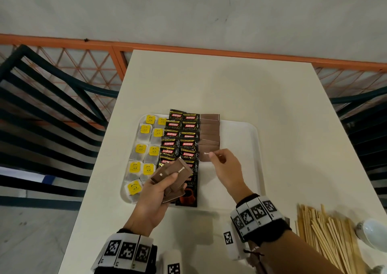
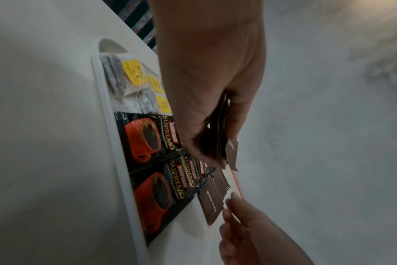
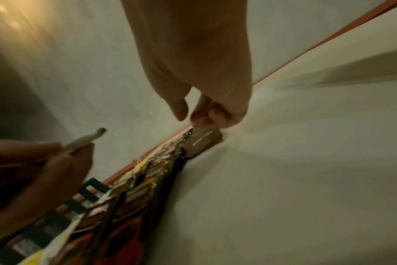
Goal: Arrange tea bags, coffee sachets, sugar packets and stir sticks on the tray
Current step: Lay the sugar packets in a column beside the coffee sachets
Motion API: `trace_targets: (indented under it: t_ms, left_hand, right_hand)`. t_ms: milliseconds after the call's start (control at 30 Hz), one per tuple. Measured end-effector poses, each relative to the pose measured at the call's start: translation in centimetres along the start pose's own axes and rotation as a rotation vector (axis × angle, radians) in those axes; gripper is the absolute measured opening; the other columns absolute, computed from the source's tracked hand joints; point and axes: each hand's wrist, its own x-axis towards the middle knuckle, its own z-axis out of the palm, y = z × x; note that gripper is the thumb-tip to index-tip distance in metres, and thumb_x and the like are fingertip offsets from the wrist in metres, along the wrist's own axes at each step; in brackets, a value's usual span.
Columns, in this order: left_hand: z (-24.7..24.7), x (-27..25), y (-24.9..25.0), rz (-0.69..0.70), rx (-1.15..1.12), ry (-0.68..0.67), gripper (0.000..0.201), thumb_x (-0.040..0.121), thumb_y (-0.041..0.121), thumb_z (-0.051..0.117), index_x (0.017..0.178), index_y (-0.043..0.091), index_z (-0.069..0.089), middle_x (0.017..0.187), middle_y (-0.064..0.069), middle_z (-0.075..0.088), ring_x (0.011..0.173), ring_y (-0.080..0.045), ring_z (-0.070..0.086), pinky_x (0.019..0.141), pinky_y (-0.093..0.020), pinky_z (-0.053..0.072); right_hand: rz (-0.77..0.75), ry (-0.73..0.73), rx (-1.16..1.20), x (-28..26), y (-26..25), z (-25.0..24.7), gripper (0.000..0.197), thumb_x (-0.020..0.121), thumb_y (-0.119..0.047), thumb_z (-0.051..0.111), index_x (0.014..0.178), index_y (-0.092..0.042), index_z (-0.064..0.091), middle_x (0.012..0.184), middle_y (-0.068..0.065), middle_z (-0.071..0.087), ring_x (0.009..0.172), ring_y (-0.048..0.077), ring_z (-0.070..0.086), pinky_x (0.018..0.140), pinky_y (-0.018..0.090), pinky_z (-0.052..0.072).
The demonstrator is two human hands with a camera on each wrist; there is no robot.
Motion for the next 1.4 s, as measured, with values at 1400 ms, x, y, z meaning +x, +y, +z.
trace_targets:
  t_ms: [1400]
  left_hand:
    - [0.1, -0.4, -0.1, 0.008, -0.141, 0.019, 0.024, 0.089, 0.001, 0.040, 0.101, 0.006, 0.060, 0.086, -0.010, 0.070, 0.074, -0.022, 0.068, 0.060, -0.028, 0.058]
  right_hand:
    - [0.159, -0.206, 0.468, -0.8, 1.5, -1.7, 0.016, 0.091, -0.001, 0.052, 0.101, -0.003, 0.063, 0.087, 0.004, 0.064, 0.075, 0.013, 0.057, 0.066, 0.019, 0.053]
